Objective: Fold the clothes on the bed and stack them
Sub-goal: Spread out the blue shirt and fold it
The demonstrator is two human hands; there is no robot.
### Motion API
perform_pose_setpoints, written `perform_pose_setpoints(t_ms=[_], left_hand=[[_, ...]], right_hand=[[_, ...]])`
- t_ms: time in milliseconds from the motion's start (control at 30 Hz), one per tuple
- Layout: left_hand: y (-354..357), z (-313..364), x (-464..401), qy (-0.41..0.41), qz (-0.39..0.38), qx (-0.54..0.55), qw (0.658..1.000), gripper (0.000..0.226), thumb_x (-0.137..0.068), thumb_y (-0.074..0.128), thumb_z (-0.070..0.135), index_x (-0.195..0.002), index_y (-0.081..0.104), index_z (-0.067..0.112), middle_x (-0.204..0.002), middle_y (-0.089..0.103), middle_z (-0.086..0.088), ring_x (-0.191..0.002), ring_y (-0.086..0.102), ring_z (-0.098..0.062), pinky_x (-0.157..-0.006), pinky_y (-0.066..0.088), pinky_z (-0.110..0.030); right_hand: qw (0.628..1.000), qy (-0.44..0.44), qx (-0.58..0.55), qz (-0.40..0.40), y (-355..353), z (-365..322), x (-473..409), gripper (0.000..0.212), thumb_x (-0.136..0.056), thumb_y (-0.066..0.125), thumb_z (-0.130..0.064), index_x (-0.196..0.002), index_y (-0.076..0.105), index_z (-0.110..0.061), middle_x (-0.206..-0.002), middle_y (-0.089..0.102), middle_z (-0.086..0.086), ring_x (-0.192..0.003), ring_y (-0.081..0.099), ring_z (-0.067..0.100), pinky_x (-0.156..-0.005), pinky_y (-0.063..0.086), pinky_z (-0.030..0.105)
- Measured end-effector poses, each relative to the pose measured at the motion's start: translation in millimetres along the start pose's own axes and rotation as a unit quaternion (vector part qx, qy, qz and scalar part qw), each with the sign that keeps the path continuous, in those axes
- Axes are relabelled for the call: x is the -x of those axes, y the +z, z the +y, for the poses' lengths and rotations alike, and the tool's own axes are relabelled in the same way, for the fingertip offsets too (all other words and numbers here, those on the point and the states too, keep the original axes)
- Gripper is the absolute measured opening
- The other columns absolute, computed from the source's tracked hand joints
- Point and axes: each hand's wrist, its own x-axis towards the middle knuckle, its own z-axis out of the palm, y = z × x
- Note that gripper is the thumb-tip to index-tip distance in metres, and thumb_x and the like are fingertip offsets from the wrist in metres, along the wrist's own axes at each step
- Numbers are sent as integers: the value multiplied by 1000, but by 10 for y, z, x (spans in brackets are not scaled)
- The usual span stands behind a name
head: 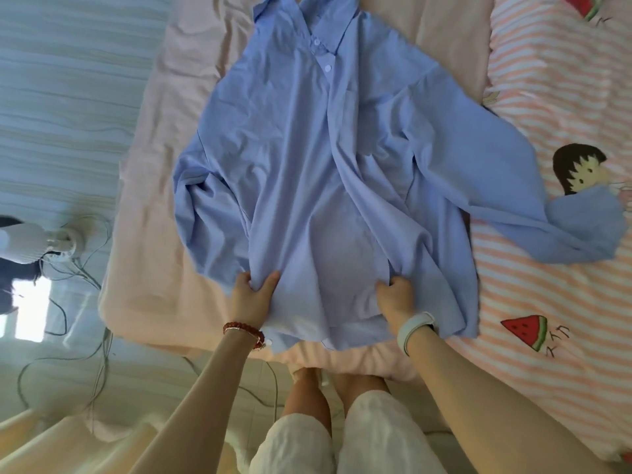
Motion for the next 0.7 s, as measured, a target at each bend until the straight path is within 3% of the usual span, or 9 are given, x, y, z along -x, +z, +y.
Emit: perform_pose_setpoints(t_ms=[100, 200, 300, 433, 500, 600, 700], left_hand=[[-137, -94, 21, 14, -36, -19, 999, 35, -83, 66, 28, -64, 44, 8, -61, 45, -1, -60, 42, -18, -50, 29, -22], [-332, -207, 45, 24, -17, -18, 999, 23, -89, 58, 16, -74, 46, 3, -65, 44, -3, -71, 43, -21, -51, 29, -24], [-498, -328, 101, 55, -11, -29, 998, 23, -89, 57, 13, -73, 42, 7, -67, 44, -1, -66, 42, -20, -50, 27, -23], [-613, -562, 158, 45, 6, -35, 998, 23, -84, 65, 17, -72, 45, 13, -69, 51, 0, -61, 46, -15, -49, 31, -19], [-625, -713, 136, -6, 4, -79, 997, 20, -85, 62, 20, -84, 47, 7, -81, 56, -9, -69, 47, -25, -57, 33, -30], [-601, -839, 74, -104, -3, -137, 985, 34, -86, 54, 9, -116, 42, 0, -109, 55, -23, -88, 50, -34, -71, 37, -36], [-530, -785, 68, -69, 51, -227, 970, 57, -84, 51, 9, -137, 30, 10, -138, 35, -20, -120, 38, -39, -94, 32, -46]], right_hand=[[993, -70, -80, 57, -36, 4, 158, 20, -97, 37, -10, -104, 51, 3, -96, 52, 10, -89, 49, 23, -75, 35, 25], [975, -147, -108, 125, -163, 55, 413, 9, -99, 35, -10, -96, 44, -7, -80, 46, -4, -73, 44, 13, -63, 29, 20], [961, -206, -104, 155, -262, 205, 608, 9, -98, 37, -6, -94, 44, -7, -74, 44, -7, -66, 42, 2, -56, 28, 18], [972, -204, -18, 116, -205, 468, 703, 13, -97, 39, -8, -85, 44, -7, -67, 44, -4, -62, 42, 15, -48, 29, 17], [980, -169, 73, 75, -128, 599, 691, 14, -97, 39, -10, -84, 43, -10, -66, 45, -2, -67, 43, 22, -49, 29, 16], [976, -118, 183, -6, -12, 706, 640, 10, -95, 39, -8, -86, 43, -10, -84, 53, 14, -88, 54, 32, -64, 32, 28], [968, -118, 219, 9, 61, 690, 614, 19, -93, 43, -11, -108, 53, -4, -109, 55, 16, -106, 51, 34, -82, 43, 37]])
